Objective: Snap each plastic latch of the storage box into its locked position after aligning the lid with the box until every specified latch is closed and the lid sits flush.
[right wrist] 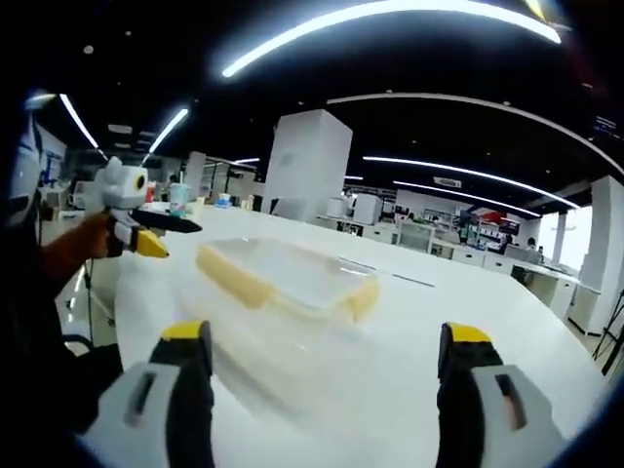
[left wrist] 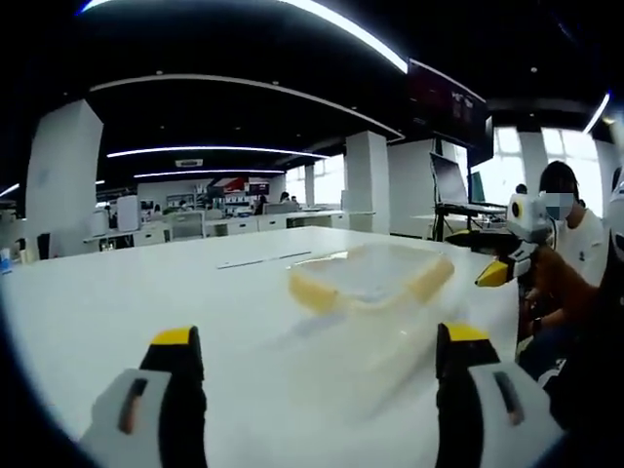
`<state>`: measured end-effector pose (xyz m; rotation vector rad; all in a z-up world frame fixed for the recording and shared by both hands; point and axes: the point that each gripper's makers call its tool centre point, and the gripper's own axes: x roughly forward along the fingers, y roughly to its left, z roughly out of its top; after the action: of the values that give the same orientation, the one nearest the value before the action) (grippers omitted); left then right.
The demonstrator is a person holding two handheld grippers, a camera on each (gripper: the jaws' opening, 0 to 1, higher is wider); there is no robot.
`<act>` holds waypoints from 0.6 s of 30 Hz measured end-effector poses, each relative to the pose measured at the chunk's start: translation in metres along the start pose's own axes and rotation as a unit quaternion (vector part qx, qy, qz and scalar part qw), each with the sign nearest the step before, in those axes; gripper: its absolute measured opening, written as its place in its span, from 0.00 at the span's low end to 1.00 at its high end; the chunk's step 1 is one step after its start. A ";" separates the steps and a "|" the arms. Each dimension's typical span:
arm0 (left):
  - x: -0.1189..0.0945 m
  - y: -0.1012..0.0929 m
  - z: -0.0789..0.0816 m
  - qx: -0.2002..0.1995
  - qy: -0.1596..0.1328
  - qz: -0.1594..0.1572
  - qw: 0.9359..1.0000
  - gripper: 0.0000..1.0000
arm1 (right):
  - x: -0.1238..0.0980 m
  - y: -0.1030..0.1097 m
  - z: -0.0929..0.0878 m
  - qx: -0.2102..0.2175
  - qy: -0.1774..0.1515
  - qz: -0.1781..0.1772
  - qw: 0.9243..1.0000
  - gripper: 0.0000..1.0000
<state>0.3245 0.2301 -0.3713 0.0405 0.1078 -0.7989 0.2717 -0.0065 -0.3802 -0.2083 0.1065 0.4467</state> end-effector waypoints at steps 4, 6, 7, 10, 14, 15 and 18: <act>0.005 0.004 0.003 -0.014 -0.009 -0.002 1.000 0.99 | 0.002 -0.003 0.001 0.016 -0.009 0.003 1.000 0.87; 0.007 0.004 0.002 -0.011 -0.006 -0.004 1.000 1.00 | 0.003 -0.005 0.002 0.018 -0.011 0.001 1.000 0.88; 0.009 0.006 0.000 -0.010 -0.002 -0.001 1.000 1.00 | 0.004 -0.006 0.002 0.017 -0.010 0.002 1.000 0.89; 0.013 0.010 0.000 0.002 0.001 0.007 1.000 1.00 | 0.007 -0.010 0.002 0.014 -0.011 -0.003 1.000 0.95; 0.020 0.012 0.000 0.004 0.007 0.002 1.000 1.00 | 0.014 -0.012 -0.001 0.015 -0.003 0.000 1.000 0.97; 0.022 0.012 0.000 0.004 0.009 0.000 1.000 1.00 | 0.016 -0.013 -0.002 0.018 -0.004 0.001 1.000 0.97; 0.026 0.013 -0.002 0.003 0.015 0.000 1.000 1.00 | 0.019 -0.014 -0.002 0.019 -0.002 0.001 1.000 0.97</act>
<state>0.3516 0.2202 -0.3767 0.0582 0.1333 -0.7996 0.2948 -0.0118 -0.3825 -0.1708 0.1109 0.4461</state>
